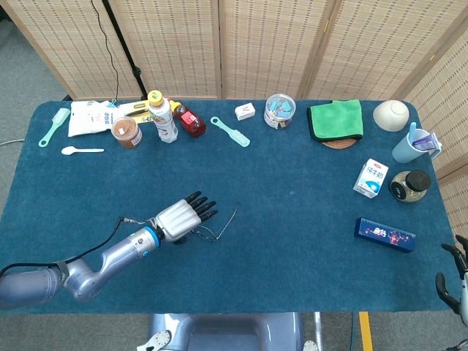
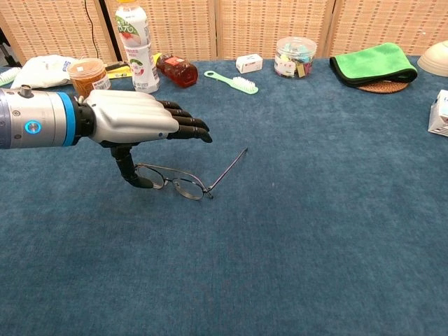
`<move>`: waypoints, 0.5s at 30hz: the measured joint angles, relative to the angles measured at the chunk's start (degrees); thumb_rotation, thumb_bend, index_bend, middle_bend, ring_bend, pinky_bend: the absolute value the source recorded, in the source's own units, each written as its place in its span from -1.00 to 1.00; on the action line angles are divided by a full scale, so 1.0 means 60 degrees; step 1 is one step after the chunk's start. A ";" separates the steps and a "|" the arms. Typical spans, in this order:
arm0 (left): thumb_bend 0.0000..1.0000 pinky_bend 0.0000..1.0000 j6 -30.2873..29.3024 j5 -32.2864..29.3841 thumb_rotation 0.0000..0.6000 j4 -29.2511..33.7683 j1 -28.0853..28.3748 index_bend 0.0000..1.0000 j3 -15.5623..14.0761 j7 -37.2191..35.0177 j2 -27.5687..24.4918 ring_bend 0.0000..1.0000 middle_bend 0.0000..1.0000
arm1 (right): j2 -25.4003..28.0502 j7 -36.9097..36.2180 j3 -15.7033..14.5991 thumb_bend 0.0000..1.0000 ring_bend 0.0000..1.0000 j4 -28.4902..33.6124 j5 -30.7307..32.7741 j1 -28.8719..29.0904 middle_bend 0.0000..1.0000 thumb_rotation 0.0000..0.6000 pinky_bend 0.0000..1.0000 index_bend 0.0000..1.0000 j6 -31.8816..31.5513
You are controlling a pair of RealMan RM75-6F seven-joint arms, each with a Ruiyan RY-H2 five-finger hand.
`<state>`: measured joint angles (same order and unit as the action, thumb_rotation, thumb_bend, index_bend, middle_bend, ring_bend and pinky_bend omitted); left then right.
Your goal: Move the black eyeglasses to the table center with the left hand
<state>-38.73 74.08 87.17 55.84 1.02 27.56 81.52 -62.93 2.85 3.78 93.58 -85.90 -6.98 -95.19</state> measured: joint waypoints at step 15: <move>-0.54 -1.00 -0.0537 -0.0195 0.72 -0.0742 -0.0045 -1.00 0.0008 0.0721 0.1045 -1.00 -1.00 | 0.0068 -0.0092 -0.0025 -0.04 -0.74 -0.0039 0.0068 -0.0124 -0.74 1.00 -0.67 -0.51 -0.0100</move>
<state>-41.95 72.91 82.72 55.57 1.07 31.88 87.79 -62.52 2.30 3.63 93.35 -85.49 -7.73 -95.79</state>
